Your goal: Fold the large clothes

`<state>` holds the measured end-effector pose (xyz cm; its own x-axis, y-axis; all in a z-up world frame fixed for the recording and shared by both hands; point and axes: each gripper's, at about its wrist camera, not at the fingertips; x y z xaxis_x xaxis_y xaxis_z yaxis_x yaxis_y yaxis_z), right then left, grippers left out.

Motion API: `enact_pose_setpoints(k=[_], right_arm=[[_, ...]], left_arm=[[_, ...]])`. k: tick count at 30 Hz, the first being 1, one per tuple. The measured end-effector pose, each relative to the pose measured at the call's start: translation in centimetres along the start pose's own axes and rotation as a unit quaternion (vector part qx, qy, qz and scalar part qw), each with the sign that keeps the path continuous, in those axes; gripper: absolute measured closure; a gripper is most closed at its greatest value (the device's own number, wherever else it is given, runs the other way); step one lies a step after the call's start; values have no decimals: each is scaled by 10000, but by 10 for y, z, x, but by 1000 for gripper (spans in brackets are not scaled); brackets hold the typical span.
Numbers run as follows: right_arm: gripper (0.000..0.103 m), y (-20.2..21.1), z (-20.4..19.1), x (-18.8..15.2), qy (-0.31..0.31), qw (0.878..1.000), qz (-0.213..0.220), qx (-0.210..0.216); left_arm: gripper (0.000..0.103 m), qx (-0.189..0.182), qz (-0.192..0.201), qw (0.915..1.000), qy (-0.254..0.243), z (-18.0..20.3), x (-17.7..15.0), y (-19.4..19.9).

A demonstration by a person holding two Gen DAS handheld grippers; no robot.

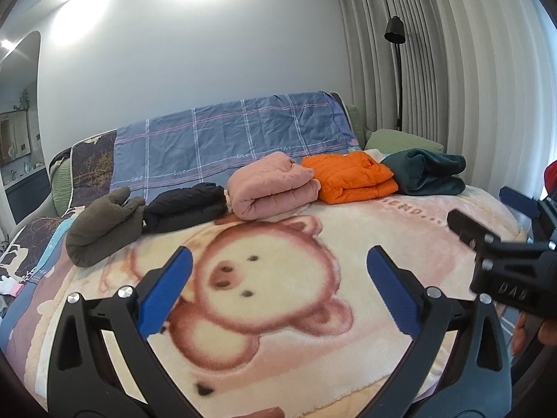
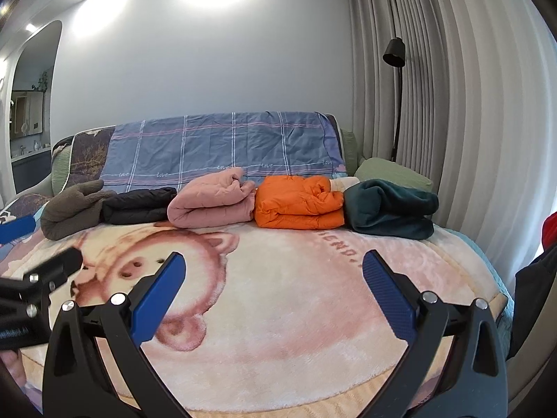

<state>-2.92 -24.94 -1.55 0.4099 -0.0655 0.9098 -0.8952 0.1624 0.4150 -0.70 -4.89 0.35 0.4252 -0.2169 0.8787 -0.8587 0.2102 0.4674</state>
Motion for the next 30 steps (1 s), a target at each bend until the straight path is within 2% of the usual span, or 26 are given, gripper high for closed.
enact_pose_setpoints(k=[7, 30], right_arm=[[1, 3, -4, 4, -29, 10000, 56, 37], [1, -9, -9, 2, -55, 9998, -137, 142]], left_arm=[[2, 24, -26, 9998, 190, -8, -5, 2], [2, 74, -141, 9998, 122, -10, -12, -7]])
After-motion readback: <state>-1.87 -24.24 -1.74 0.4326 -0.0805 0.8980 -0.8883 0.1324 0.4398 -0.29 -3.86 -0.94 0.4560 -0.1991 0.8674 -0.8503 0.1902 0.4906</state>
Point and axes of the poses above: each gripper's, at about its wrist camera, not at the fingertips, and y roughly against the way its jaws point, z to its right, x to its top, and after that the axes turned 6 degrees about -z, right-handed
